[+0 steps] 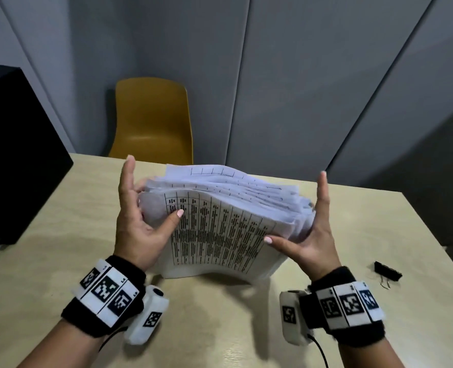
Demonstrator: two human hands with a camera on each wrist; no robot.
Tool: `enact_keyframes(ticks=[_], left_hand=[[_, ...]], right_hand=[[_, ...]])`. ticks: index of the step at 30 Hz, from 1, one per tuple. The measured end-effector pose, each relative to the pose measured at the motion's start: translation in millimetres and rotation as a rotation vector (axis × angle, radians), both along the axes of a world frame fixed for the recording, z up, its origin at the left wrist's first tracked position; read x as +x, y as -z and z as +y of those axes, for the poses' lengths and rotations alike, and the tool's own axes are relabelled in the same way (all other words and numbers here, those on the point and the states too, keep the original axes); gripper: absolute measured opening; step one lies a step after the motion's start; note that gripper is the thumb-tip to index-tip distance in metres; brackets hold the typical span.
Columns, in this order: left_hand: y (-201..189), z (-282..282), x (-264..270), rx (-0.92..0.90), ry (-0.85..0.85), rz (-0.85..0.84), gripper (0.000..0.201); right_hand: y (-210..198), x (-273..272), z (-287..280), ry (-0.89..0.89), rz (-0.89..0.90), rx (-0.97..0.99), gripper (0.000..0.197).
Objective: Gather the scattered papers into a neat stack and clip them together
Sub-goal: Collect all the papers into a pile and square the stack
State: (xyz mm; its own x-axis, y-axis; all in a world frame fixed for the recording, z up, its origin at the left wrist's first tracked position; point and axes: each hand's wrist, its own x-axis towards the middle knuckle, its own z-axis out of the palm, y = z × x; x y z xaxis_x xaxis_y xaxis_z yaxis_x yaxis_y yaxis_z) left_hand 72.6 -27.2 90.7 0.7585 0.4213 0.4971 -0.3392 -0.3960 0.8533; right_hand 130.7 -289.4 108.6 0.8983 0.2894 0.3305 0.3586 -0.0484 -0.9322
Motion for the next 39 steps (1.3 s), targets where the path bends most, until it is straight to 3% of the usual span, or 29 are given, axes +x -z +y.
enact_keyframes(ticks=[2, 6, 10, 13, 15, 17, 21, 22, 25, 28, 29, 31, 34, 35, 38, 39], left_hand=[[-6.6, -4.2, 0.3, 0.202, -0.074, -0.056, 0.106], [-19.4, -10.3, 1.5, 0.466, -0.146, -0.075, 0.075], [-26.0, -2.6, 0.7, 0.455, -0.192, -0.013, 0.043], [-28.5, -2.3, -0.9, 0.470, -0.219, -0.031, 0.053], [-27.4, -2.3, -0.7, 0.479, -0.184, -0.039, 0.050], [-23.4, -1.6, -0.1, 0.436, -0.193, -0.039, 0.047], [-10.1, 0.8, 1.1, 0.126, -0.114, 0.075, 0.088], [-7.8, 0.0, 1.9, 0.009, -0.081, 0.144, 0.088], [-4.3, -5.7, 3.7, -0.169, -0.016, 0.263, 0.036], [-8.7, -4.0, 6.3, -0.198, 0.047, 0.211, 0.026], [-10.2, -0.4, 4.8, -0.214, 0.074, 0.195, 0.029], [-4.5, 10.9, 2.8, -0.245, 0.157, 0.200, 0.057], [14.4, 11.3, -1.7, -0.385, 0.188, 0.367, 0.093], [18.5, 6.5, -2.6, -0.419, 0.166, 0.388, 0.088], [11.8, -7.9, -1.6, -0.343, 0.127, 0.361, 0.029], [7.0, -9.4, -1.2, -0.325, 0.118, 0.352, 0.021]], right_hand=[[10.5, 4.2, 2.6, -0.023, 0.132, 0.079, 0.121], [20.6, 13.3, 9.2, 0.024, 0.202, 0.092, 0.076], [26.5, 13.0, 10.0, 0.044, 0.220, 0.065, 0.046], [29.2, 12.5, 11.9, 0.047, 0.229, 0.085, 0.041], [32.3, 13.1, 12.8, 0.048, 0.227, 0.106, 0.044], [35.2, 13.9, 13.5, 0.069, 0.229, 0.104, 0.046], [43.4, 15.5, 17.3, 0.089, 0.275, 0.079, 0.030], [44.3, 15.0, 19.2, 0.087, 0.286, 0.082, 0.024], [42.2, 12.9, 27.0, 0.086, 0.266, 0.089, 0.026], [39.2, 12.2, 25.8, 0.109, 0.230, 0.138, 0.024], [41.3, 12.5, 22.4, 0.114, 0.239, 0.165, 0.024], [45.6, 11.8, 15.4, 0.119, 0.271, 0.194, 0.035], [49.1, 6.3, 15.0, 0.089, 0.319, 0.137, 0.038], [49.5, 4.1, 17.8, 0.076, 0.316, 0.131, 0.033], [48.3, 1.4, 25.1, 0.094, 0.271, 0.154, 0.026], [47.5, 1.4, 25.6, 0.100, 0.257, 0.170, 0.026]])
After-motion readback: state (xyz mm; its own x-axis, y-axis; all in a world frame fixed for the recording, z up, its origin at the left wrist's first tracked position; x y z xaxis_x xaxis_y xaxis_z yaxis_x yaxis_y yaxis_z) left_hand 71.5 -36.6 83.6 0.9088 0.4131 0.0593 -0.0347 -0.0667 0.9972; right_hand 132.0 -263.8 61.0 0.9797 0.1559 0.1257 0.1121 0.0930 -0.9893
